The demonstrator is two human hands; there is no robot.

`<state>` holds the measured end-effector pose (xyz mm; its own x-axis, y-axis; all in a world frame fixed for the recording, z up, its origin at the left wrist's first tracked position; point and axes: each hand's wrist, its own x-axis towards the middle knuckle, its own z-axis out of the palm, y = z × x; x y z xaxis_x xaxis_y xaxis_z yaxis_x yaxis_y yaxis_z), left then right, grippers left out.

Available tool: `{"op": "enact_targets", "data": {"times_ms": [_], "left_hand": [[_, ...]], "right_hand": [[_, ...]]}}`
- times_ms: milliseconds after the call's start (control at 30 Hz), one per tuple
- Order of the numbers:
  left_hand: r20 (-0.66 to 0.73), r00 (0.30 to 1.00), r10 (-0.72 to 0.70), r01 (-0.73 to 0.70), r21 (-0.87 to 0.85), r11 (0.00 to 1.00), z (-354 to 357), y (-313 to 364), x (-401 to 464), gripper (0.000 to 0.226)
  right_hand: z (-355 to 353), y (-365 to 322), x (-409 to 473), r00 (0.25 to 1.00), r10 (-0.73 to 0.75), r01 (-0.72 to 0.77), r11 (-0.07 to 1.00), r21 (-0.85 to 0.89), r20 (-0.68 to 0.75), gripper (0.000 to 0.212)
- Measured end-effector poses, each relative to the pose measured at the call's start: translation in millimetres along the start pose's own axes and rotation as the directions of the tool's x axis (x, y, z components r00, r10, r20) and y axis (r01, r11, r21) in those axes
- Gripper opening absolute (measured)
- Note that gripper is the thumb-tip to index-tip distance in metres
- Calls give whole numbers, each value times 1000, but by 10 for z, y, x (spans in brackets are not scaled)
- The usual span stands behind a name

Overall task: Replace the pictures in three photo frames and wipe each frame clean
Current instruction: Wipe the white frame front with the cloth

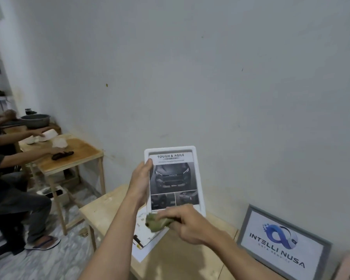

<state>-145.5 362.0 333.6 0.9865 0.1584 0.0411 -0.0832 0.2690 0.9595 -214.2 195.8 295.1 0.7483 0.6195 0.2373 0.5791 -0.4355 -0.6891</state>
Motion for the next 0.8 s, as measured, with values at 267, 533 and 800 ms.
{"op": "enact_targets", "data": {"times_ms": [267, 533, 800], "left_hand": [[22, 996, 90, -92, 191, 977, 157, -114, -169, 39], [-84, 991, 100, -89, 127, 988, 55, -104, -92, 41], [-141, 986, 85, -58, 188, 980, 128, -178, -61, 44]], "right_hand": [[-1154, -357, 554, 806, -222, 109, 967, -232, -549, 55], [-380, 326, -95, 975, -164, 115, 950, -292, -150, 44], [-760, 18, -105, 941, 44, -35, 999, 33, -337, 46]]}}
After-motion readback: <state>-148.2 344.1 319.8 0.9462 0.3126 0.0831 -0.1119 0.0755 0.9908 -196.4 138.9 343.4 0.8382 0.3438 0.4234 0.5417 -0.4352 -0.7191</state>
